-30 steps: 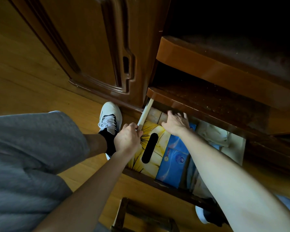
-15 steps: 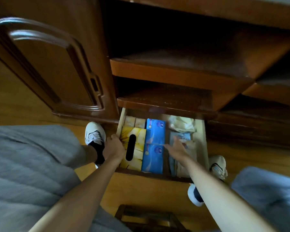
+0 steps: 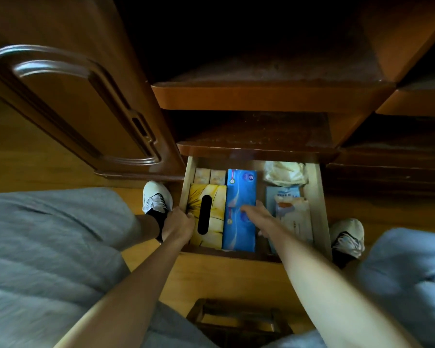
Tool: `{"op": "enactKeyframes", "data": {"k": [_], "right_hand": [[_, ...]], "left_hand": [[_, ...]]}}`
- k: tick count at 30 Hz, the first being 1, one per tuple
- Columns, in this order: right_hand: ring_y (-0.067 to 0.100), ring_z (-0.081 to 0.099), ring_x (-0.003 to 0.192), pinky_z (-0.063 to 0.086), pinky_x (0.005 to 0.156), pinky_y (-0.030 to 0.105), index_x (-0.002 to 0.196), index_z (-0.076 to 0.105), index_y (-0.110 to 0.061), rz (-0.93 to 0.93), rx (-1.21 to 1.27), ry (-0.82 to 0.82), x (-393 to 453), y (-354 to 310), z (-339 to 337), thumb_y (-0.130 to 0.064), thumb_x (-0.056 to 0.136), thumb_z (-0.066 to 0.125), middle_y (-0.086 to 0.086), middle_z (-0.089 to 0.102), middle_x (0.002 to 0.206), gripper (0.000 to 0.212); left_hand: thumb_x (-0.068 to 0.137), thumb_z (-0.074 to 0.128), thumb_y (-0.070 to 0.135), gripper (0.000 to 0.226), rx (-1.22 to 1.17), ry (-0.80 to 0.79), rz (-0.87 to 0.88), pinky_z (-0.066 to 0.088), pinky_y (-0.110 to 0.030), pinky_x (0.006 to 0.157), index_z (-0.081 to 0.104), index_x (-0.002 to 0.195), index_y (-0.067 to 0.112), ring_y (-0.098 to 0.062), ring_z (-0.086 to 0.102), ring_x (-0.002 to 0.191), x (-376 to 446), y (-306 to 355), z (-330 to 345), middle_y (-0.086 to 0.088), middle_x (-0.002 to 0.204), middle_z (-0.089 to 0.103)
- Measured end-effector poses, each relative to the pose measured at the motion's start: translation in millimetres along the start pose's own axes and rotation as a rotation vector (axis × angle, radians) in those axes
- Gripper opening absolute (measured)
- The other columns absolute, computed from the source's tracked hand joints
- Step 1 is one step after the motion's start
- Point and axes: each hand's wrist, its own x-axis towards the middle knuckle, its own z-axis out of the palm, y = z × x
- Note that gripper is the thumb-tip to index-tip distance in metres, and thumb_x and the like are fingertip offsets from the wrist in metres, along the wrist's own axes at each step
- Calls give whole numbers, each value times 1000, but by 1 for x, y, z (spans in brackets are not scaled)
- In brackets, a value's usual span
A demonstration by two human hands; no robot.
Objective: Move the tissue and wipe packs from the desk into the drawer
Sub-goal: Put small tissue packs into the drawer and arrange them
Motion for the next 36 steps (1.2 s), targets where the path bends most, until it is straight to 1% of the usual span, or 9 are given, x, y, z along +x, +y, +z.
{"op": "enactKeyframes", "data": {"k": [7,11,15,19,23,25,29,32,36], "right_hand": [[20,59,95,45,77,36,120,49,-23,10,-37,-70,-2,1,-9,-26,91,64,9,62,126,33],[19,64,97,52,69,33,141,41,-13,-61,-126,-34,-16,-10,-7,-22,94,66,9,61,129,54],[20,68,106,55,98,47,120,62,-25,-254,-234,-14,-44,-29,-28,-24,94,64,6,69,124,27],[10,64,101,55,83,32,135,58,-26,-338,-337,45,-92,-58,-60,-33,98,63,-3,65,129,38],[13,71,98,58,76,29,135,62,-26,-565,-341,145,-162,-108,-100,-26,97,64,-3,70,120,38],[6,73,76,52,59,20,128,69,-26,-713,-336,216,-207,-141,-121,-24,97,64,-9,76,99,31],[9,59,51,56,65,28,112,74,-29,-971,-333,381,-287,-193,-157,-20,98,59,-16,78,89,22],[1,57,51,51,57,25,105,75,-34,-1063,-326,483,-322,-223,-180,-19,100,57,-17,78,89,24],[-6,66,82,53,76,26,100,75,-39,-1114,-311,661,-326,-266,-212,-25,98,58,-23,76,88,22]], "left_hand": [[95,51,23,45,16,-29,-88,52,-46,81,47,133,1,-41,59,110,2,14,1,-21,128,57],[93,56,18,56,-1,22,-88,49,-51,92,35,143,3,-41,49,127,-8,29,-9,-19,143,45],[87,64,20,59,-116,128,88,49,-48,95,42,139,2,-41,51,123,-17,44,-23,-21,136,52],[93,61,26,47,-115,109,367,46,-38,92,52,136,11,-29,52,122,-39,84,-49,-10,137,50],[95,61,24,35,-125,2,710,53,-19,76,56,129,32,0,63,93,-70,129,-117,7,121,66],[96,60,26,26,-76,71,854,57,-22,74,61,119,37,3,65,88,-90,155,-162,14,107,71],[95,60,37,17,-88,351,1034,46,-14,61,67,108,45,7,63,75,-140,206,-250,25,81,67],[91,57,42,15,-123,512,1104,48,-21,63,67,101,46,4,63,75,-158,246,-297,24,78,68],[90,59,38,12,-163,574,1078,40,-15,57,68,93,45,4,61,73,-147,299,-336,21,74,67]]}}
